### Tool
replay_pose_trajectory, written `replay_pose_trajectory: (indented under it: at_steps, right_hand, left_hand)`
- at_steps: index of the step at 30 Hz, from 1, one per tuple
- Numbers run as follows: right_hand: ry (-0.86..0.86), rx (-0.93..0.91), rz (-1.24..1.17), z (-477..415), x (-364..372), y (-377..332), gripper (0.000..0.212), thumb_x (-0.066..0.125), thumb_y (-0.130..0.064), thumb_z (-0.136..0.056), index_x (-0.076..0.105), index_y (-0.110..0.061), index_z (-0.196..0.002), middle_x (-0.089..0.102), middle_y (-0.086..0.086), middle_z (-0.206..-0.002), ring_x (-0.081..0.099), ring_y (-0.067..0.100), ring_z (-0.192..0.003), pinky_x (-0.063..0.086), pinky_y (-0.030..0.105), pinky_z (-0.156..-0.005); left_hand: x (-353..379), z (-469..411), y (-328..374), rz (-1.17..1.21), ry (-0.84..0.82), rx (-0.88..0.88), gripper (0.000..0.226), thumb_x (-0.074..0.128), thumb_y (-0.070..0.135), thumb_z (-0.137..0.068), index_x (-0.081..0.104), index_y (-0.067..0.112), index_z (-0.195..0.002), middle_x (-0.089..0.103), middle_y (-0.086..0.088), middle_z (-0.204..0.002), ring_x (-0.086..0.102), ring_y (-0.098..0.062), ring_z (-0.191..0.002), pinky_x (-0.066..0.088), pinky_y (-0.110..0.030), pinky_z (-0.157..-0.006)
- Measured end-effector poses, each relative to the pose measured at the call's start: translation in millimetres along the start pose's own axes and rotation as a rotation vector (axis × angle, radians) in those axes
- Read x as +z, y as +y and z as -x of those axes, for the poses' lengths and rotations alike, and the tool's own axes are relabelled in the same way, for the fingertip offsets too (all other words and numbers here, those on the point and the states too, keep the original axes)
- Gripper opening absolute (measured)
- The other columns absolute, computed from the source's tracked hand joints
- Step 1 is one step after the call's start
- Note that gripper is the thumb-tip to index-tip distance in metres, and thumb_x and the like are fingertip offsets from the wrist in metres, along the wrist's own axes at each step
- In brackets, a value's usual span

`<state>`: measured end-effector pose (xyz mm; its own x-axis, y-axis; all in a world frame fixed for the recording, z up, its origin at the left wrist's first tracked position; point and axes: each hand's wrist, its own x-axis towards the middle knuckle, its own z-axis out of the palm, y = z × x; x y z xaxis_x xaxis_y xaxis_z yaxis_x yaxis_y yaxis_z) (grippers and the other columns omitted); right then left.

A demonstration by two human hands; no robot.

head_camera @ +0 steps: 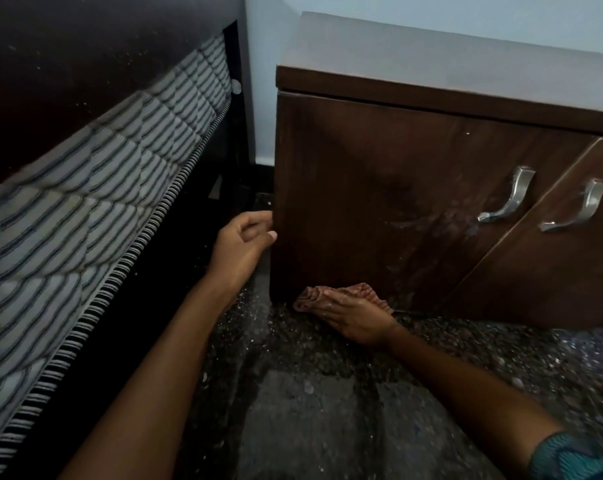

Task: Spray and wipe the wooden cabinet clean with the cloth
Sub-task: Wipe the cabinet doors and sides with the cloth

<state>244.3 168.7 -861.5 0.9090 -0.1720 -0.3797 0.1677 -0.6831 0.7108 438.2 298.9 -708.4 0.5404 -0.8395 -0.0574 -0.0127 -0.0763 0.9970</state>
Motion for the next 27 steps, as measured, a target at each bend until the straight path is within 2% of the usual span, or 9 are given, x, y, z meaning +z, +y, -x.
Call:
replay_pose_trajectory:
  at_steps: [2, 4, 10, 14, 17, 19, 22, 23, 27]
  right_hand:
    - [0.008, 0.020, -0.022, 21.8, 9.2, 5.1, 0.047, 0.036, -0.020, -0.085, 0.059, -0.012, -0.126, 0.056, -0.003, -0.134, 0.050, 0.010, -0.126, -0.008, 0.042, -0.118]
    - [0.010, 0.025, -0.059, 41.3, 17.0, 11.7, 0.049, 0.033, -0.019, -0.085, 0.056, -0.012, -0.128, 0.056, -0.004, -0.134, 0.052, 0.010, -0.124, -0.005, 0.039, -0.118]
    - [0.088, 0.095, -0.092, 86.1, 39.6, 21.9, 0.050, 0.031, -0.019, -0.091, 0.036, -0.008, -0.139, 0.048, -0.005, -0.142, 0.046, 0.010, -0.129, 0.002, 0.038, -0.117]
    - [0.144, 0.155, -0.105, 123.6, 59.7, 23.4, 0.063, 0.031, -0.018, -0.089, 0.011, -0.003, -0.147, 0.047, -0.008, -0.142, 0.047, 0.008, -0.127, 0.001, 0.039, -0.118]
    - [0.161, 0.192, -0.130, 154.7, 74.7, 24.9, 0.062, 0.032, -0.018, -0.086, 0.017, -0.002, -0.145, 0.049, -0.006, -0.139, 0.050, 0.013, -0.126, -0.006, 0.041, -0.118]
    - [0.179, 0.205, -0.117, 175.3, 84.1, 28.9, 0.068, 0.031, -0.016, -0.083, 0.012, -0.004, -0.147, 0.039, -0.003, -0.146, 0.042, 0.018, -0.129, -0.005, 0.041, -0.118]
    - [0.216, 0.212, -0.097, 194.3, 89.8, 36.2, 0.073, 0.029, -0.015, -0.083, -0.002, -0.009, -0.149, -0.001, 0.004, -0.158, 0.032, 0.018, -0.130, -0.005, 0.041, -0.118]
    - [0.222, 0.210, -0.101, 193.5, 89.6, 38.3, 0.072, 0.028, -0.014, -0.083, -0.001, -0.010, -0.149, -0.002, 0.003, -0.158, 0.032, 0.017, -0.130, -0.006, 0.041, -0.118]
    - [0.261, 0.216, -0.100, 166.1, 67.8, 46.8, 0.059, 0.030, -0.018, -0.088, 0.023, -0.013, -0.147, 0.036, -0.004, -0.149, 0.029, 0.014, -0.132, -0.011, 0.041, -0.117]
  left_hand:
    - [4.6, 0.6, -0.5, -0.025, 0.028, 0.048, 0.024, 0.057, -0.001, -0.091, 0.058, 0.009, -0.114, 0.063, -0.002, -0.111, 0.060, -0.006, -0.100, 0.049, -0.004, -0.071]
    - [6.5, -0.9, -3.3, -0.047, 0.044, 0.084, 0.023, 0.061, -0.001, -0.089, 0.057, 0.009, -0.110, 0.065, -0.004, -0.110, 0.061, -0.005, -0.095, 0.049, -0.002, -0.068]
    - [9.4, -3.2, -12.5, -0.186, 0.110, 0.154, 0.031, 0.073, 0.009, -0.082, 0.053, 0.019, -0.104, 0.065, -0.003, -0.113, 0.065, -0.015, -0.097, 0.055, -0.032, -0.086]
    - [19.1, 3.7, -13.1, -0.378, 0.175, 0.242, 0.042, 0.075, 0.019, -0.081, 0.048, 0.019, -0.113, 0.054, 0.008, -0.113, 0.061, -0.015, -0.094, 0.052, -0.034, -0.079]
    - [22.2, 4.0, -13.6, -0.426, 0.216, 0.265, 0.045, 0.074, 0.022, -0.082, 0.047, 0.016, -0.118, 0.058, 0.002, -0.117, 0.062, -0.016, -0.093, 0.055, -0.040, -0.079]
    - [23.8, 2.1, -13.5, -0.463, 0.248, 0.271, 0.044, 0.074, 0.024, -0.082, 0.048, 0.016, -0.117, 0.060, 0.000, -0.118, 0.062, -0.016, -0.090, 0.055, -0.041, -0.078]
    - [26.8, -1.9, -14.3, -0.508, 0.320, 0.284, 0.042, 0.074, 0.028, -0.081, 0.051, 0.015, -0.114, 0.063, -0.001, -0.115, 0.063, -0.014, -0.084, 0.055, -0.038, -0.073]
    - [27.3, -2.4, -15.3, -0.518, 0.346, 0.288, 0.042, 0.075, 0.029, -0.081, 0.052, 0.014, -0.112, 0.064, -0.002, -0.113, 0.063, -0.013, -0.082, 0.054, -0.036, -0.071]
    - [30.6, -4.5, -21.2, -0.532, 0.399, 0.315, 0.040, 0.076, 0.030, -0.080, 0.055, 0.012, -0.108, 0.067, -0.004, -0.108, 0.067, -0.017, -0.083, 0.051, -0.034, -0.068]
